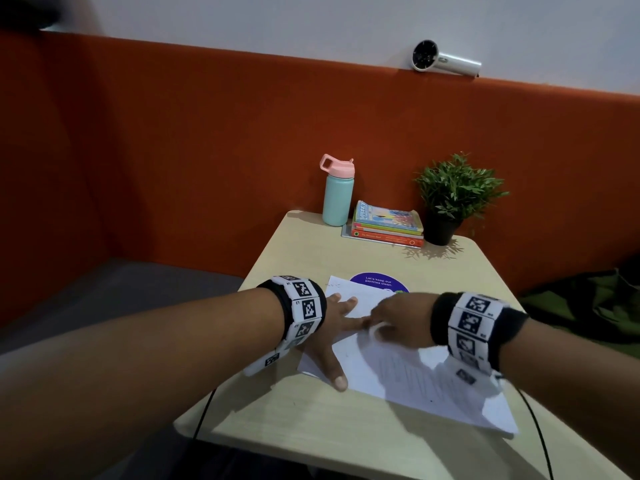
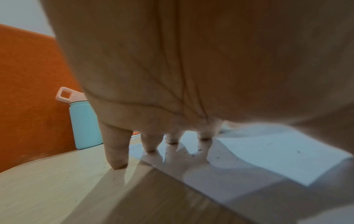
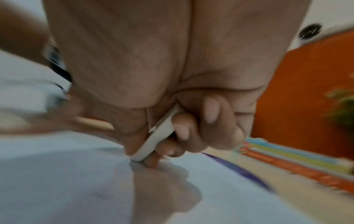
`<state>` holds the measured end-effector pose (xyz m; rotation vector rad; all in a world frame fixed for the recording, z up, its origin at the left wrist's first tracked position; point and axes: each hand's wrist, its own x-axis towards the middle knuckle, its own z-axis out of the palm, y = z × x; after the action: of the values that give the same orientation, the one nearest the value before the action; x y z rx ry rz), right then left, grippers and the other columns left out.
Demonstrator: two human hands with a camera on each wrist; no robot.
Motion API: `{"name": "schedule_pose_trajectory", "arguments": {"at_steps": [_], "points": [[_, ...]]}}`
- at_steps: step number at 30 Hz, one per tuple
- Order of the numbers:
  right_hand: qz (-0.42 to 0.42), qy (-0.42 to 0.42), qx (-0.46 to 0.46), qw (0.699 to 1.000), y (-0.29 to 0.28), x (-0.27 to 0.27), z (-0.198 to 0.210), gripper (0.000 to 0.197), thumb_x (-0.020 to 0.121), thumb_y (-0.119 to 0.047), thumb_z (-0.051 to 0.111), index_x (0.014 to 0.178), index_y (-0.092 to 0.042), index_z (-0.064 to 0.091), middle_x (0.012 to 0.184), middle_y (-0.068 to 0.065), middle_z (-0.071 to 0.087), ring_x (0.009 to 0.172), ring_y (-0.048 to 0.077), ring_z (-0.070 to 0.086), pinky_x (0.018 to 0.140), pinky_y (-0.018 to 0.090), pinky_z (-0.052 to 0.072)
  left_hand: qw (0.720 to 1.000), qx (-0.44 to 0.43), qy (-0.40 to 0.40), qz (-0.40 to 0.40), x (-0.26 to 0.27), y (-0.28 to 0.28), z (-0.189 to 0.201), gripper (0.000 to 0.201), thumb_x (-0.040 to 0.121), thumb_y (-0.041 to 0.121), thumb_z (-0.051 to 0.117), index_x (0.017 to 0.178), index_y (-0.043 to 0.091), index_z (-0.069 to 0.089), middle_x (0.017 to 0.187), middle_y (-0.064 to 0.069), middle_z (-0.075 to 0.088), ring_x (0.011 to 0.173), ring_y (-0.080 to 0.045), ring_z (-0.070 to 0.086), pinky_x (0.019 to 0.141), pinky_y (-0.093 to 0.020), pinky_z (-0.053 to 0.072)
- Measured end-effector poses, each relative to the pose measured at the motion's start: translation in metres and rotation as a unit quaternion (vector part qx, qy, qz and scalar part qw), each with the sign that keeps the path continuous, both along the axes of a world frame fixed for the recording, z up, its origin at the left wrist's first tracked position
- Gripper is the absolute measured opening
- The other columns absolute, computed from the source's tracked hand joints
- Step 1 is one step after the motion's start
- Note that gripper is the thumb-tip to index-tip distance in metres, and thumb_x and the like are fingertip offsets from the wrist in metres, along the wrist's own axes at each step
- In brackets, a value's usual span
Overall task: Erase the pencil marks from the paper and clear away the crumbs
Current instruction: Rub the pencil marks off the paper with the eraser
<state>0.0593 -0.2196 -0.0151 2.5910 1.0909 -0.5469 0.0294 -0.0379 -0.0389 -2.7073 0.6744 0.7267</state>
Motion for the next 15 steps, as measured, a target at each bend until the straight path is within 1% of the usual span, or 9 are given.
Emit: {"name": "schedule_pose_trajectory", "arguments": {"at_steps": [2, 3, 5, 8, 11, 13, 15], "points": [[-0.047, -0.054, -0.027, 0.997, -0.011, 0.020, 0.002, 0.033, 0.097, -0.038, 0.041, 0.121, -0.023, 0.059, 0.117, -0.002, 0.064, 0.101, 0.017, 0.059, 0.090, 0.034, 0.050, 1.000, 0.006, 0.000, 0.001, 0.000, 0.001, 0.001, 0.126, 0.072, 0.084, 0.063, 0.154, 0.043, -0.024, 0.167, -0.006, -0.026, 0.155, -0.035, -0.012, 0.120, -0.064, 0.005], [-0.054, -0.063, -0.032, 0.996, -0.013, 0.024, 0.001, 0.033, 0.098, -0.038, 0.042, 0.121, -0.022, 0.059, 0.116, -0.002, 0.063, 0.098, 0.017, 0.057, 0.087, 0.033, 0.049, 1.000, 0.008, -0.002, 0.000, -0.001, 0.001, 0.002, 0.126, 0.072, 0.085, 0.062, 0.155, 0.042, -0.024, 0.167, -0.006, -0.026, 0.155, -0.035, -0.012, 0.120, -0.064, 0.005], [-0.054, -0.055, -0.025, 0.997, -0.016, 0.025, 0.001, 0.030, 0.097, -0.035, 0.044, 0.118, -0.022, 0.060, 0.114, -0.001, 0.064, 0.094, 0.016, 0.055, 0.085, 0.031, 0.048, 1.000, 0.008, -0.001, 0.001, -0.002, 0.000, 0.003, 0.125, 0.073, 0.084, 0.062, 0.156, 0.041, -0.022, 0.167, -0.005, -0.025, 0.156, -0.033, -0.011, 0.120, -0.062, 0.005], [-0.051, -0.032, 0.034, 0.998, -0.021, 0.019, 0.001, 0.024, 0.093, -0.031, 0.048, 0.109, -0.022, 0.064, 0.106, -0.004, 0.066, 0.091, 0.016, 0.057, 0.086, 0.033, 0.050, 1.000, 0.010, 0.006, 0.001, -0.004, 0.002, 0.006, 0.125, 0.074, 0.082, 0.064, 0.157, 0.040, -0.020, 0.167, -0.004, -0.024, 0.156, -0.031, -0.010, 0.121, -0.059, 0.006], [-0.032, -0.010, 0.081, 0.996, -0.024, 0.009, 0.003, 0.017, 0.089, -0.030, 0.055, 0.103, -0.027, 0.064, 0.100, -0.007, 0.067, 0.088, 0.015, 0.060, 0.082, 0.035, 0.053, 1.000, 0.021, 0.021, 0.003, -0.009, 0.010, 0.010, 0.126, 0.073, 0.080, 0.067, 0.158, 0.040, -0.018, 0.167, -0.003, -0.024, 0.156, -0.029, -0.010, 0.122, -0.057, 0.005], [-0.027, 0.000, 0.095, 0.995, -0.022, 0.005, 0.003, 0.012, 0.086, -0.031, 0.059, 0.098, -0.029, 0.063, 0.094, -0.007, 0.067, 0.084, 0.015, 0.060, 0.078, 0.037, 0.055, 0.999, 0.028, 0.016, -0.001, -0.014, 0.014, 0.013, 0.127, 0.072, 0.081, 0.067, 0.158, 0.040, -0.016, 0.166, -0.002, -0.028, 0.155, -0.029, -0.014, 0.123, -0.060, 0.003], [-0.016, 0.004, 0.113, 0.993, -0.018, 0.002, 0.004, 0.011, 0.084, -0.030, 0.062, 0.094, -0.028, 0.065, 0.092, -0.010, 0.066, 0.082, 0.013, 0.059, 0.078, 0.036, 0.055, 1.000, 0.018, 0.004, -0.005, -0.016, 0.015, 0.013, 0.127, 0.070, 0.083, 0.066, 0.158, 0.040, -0.015, 0.165, -0.001, -0.030, 0.154, -0.030, -0.018, 0.123, -0.063, 0.003]]}}
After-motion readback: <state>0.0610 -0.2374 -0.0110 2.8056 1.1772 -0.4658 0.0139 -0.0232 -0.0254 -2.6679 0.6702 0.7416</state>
